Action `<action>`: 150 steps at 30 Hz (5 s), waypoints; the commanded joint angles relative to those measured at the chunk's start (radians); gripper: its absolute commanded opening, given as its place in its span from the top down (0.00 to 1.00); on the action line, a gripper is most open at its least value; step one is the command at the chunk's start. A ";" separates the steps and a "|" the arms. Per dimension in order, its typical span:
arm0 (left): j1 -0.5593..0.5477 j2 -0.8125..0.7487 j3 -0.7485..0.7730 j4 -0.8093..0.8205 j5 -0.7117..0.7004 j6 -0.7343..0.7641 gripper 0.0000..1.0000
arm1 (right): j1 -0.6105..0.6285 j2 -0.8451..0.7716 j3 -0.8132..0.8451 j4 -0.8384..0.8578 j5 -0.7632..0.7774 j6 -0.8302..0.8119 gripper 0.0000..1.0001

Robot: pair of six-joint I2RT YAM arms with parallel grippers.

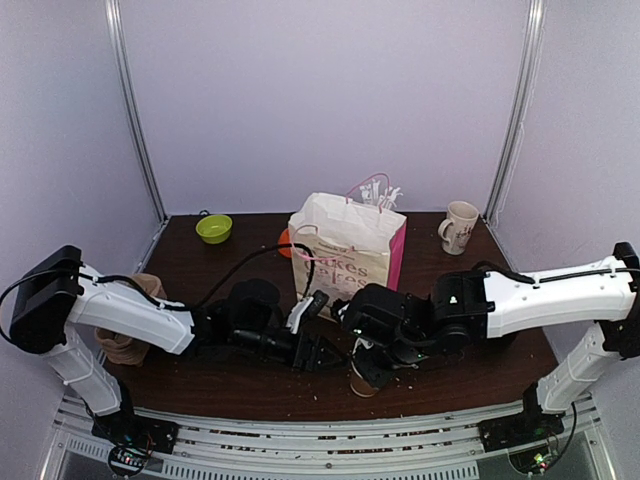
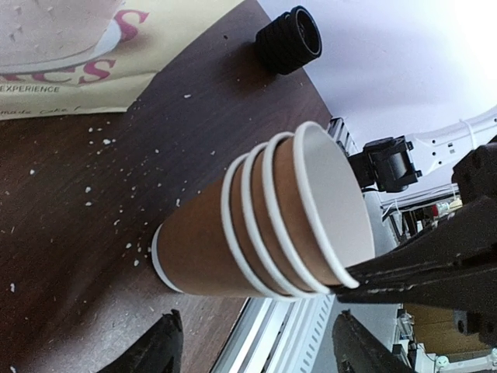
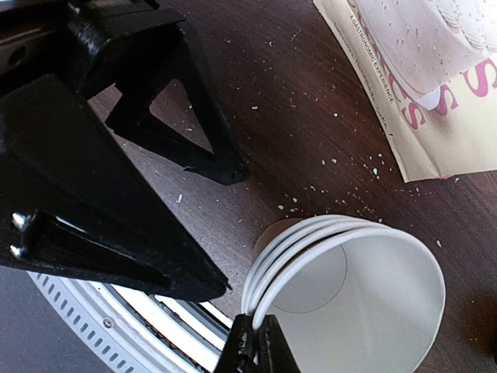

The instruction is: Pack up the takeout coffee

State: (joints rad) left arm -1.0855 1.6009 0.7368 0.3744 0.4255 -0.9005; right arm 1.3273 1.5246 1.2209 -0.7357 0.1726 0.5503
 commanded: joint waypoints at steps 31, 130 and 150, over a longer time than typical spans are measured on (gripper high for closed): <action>0.004 0.116 0.080 0.065 0.038 -0.059 0.47 | 0.066 0.018 0.033 0.047 -0.002 0.037 1.00; -0.003 -0.934 -0.255 -0.635 -0.867 -0.072 0.02 | 0.060 0.453 0.381 -0.016 -0.009 -0.214 0.96; -0.002 -0.867 -0.223 -0.604 -0.853 -0.054 0.02 | 0.092 0.096 0.435 -0.188 -0.063 -0.100 0.38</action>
State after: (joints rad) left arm -1.0866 0.7170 0.4835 -0.2844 -0.4194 -0.9672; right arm 1.4109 1.7500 1.6341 -0.8276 0.0673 0.3927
